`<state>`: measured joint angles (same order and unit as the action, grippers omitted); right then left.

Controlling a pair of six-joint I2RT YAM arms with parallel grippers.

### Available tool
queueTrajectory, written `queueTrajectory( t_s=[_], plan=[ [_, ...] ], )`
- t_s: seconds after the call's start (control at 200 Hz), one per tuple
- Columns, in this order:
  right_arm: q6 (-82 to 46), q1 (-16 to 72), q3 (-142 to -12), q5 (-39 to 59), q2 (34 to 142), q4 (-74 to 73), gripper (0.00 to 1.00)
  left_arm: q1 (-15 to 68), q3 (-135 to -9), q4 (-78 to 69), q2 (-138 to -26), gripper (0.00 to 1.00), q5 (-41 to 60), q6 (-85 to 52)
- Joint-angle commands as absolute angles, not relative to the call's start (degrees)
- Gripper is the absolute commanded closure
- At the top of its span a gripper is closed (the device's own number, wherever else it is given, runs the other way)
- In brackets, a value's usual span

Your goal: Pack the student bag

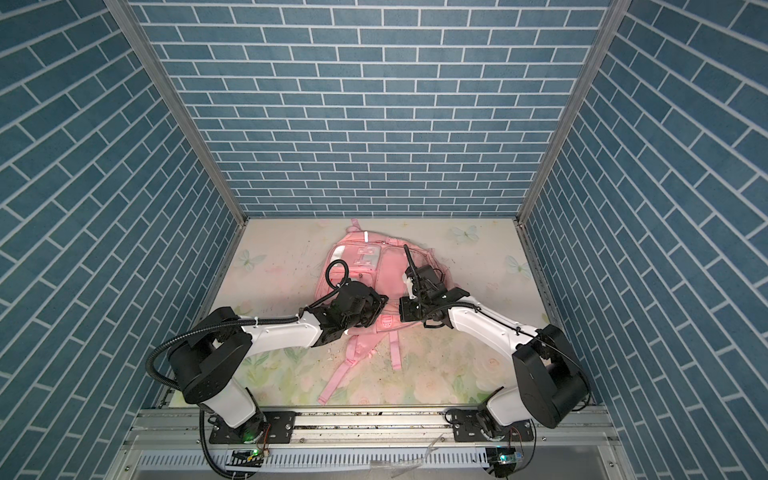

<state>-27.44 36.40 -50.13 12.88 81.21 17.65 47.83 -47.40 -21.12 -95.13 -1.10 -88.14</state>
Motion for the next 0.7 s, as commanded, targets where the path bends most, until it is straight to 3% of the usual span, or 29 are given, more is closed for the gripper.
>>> queueTrajectory(
  t_s=[0.0, 0.245, 0.445, 0.56, 0.695],
  plan=[
    [-22.9, 32.6, -49.2, 12.4, 76.7, 20.6, 1.0, 44.0, -45.6, -16.5, -93.1, 1.0, 0.5, -82.1],
    [-13.5, 25.2, -52.4, 13.8, 78.1, 23.4, 1.0, 37.5, -45.8, -9.6, -91.0, 1.0, 11.7, -71.3],
    [-6.3, 24.8, -55.2, 15.9, 79.7, 25.0, 1.0, 30.7, -51.2, 1.8, -89.9, 1.0, 15.4, -59.3],
    [-7.6, 27.0, -52.9, 19.9, 77.7, 23.1, 1.0, 25.8, -55.9, 7.6, -91.3, 1.0, 17.3, -51.4],
    [-11.7, 35.6, -51.9, 18.8, 77.3, 19.2, 1.0, 20.7, -64.6, 14.3, -95.3, 1.0, 18.6, -43.3]
  ],
)
